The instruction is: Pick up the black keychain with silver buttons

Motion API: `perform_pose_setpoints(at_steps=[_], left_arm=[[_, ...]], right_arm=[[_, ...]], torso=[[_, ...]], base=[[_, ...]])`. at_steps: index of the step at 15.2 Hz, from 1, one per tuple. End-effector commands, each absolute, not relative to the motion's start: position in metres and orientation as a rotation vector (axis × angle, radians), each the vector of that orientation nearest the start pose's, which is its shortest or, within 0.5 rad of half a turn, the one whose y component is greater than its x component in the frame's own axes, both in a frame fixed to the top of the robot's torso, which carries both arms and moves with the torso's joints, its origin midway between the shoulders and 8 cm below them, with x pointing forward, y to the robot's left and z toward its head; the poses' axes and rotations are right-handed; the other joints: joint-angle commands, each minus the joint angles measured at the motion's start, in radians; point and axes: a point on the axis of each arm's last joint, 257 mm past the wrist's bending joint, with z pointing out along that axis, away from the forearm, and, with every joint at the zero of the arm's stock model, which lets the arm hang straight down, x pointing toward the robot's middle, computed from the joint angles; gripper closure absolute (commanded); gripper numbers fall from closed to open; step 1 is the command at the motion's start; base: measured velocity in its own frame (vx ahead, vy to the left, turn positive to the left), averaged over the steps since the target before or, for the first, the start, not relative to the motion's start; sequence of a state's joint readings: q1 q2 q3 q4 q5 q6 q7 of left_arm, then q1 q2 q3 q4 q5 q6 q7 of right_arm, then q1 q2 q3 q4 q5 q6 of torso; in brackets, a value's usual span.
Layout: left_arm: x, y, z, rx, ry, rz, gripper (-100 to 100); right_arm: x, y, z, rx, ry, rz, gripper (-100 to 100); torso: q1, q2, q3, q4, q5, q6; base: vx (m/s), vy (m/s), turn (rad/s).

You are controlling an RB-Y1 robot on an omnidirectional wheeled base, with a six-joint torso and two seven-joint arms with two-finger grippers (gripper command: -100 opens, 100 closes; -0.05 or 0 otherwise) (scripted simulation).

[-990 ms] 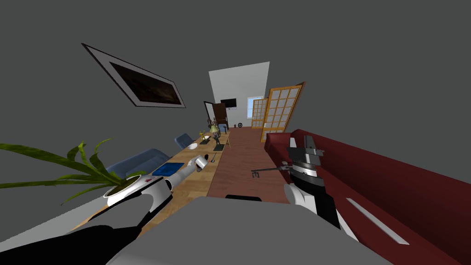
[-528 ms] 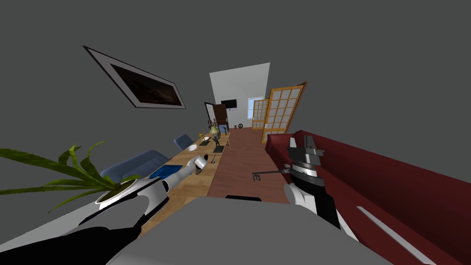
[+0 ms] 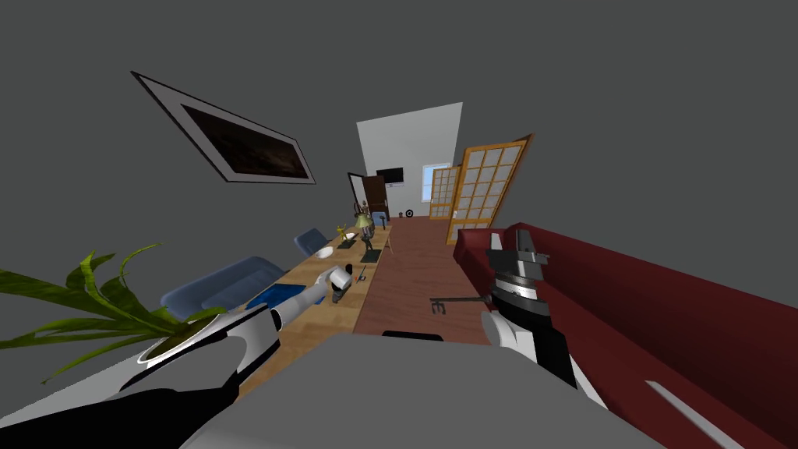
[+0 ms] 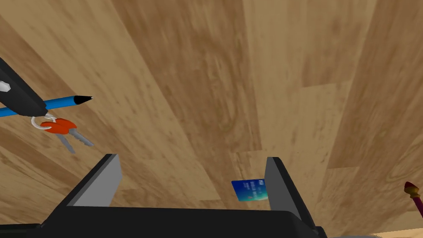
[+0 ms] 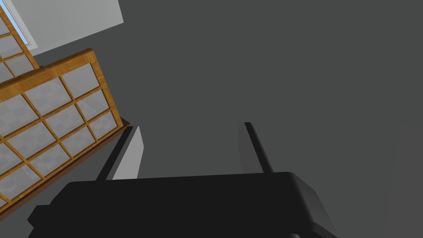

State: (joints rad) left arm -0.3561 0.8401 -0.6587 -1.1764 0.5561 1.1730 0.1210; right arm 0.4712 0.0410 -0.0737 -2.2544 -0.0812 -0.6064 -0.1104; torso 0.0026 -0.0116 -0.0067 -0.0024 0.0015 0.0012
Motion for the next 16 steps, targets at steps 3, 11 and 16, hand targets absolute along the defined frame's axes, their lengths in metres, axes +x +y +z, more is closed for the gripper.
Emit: perform_pose_setpoints(at_steps=[3, 11, 16], left_arm=[[0.348, 0.462, -0.459, -1.721, 2.315, 0.326, -100], [0.332, 0.45, -0.476, -1.736, 2.374, 0.292, -100], [0.333, 0.449, -0.47, -1.733, 2.381, 0.292, 100]], right_arm=[[0.324, -0.313, 0.042, 0.671, 0.416, 1.409, 0], [0.324, -0.313, 0.042, 0.671, 0.415, 1.41, 0], [0.324, -0.313, 0.042, 0.671, 0.415, 1.41, 0]], torso=[[0.0, 0.0, 0.0, 0.0, 0.0, 0.0], [0.0, 0.004, 0.002, 0.001, 0.0, 0.0], [-0.002, 0.008, 0.005, 0.002, 0.0, 0.0]], base=[[0.103, 0.028, 0.044], [0.077, 0.022, 0.018], [-0.005, 0.002, 0.007]])
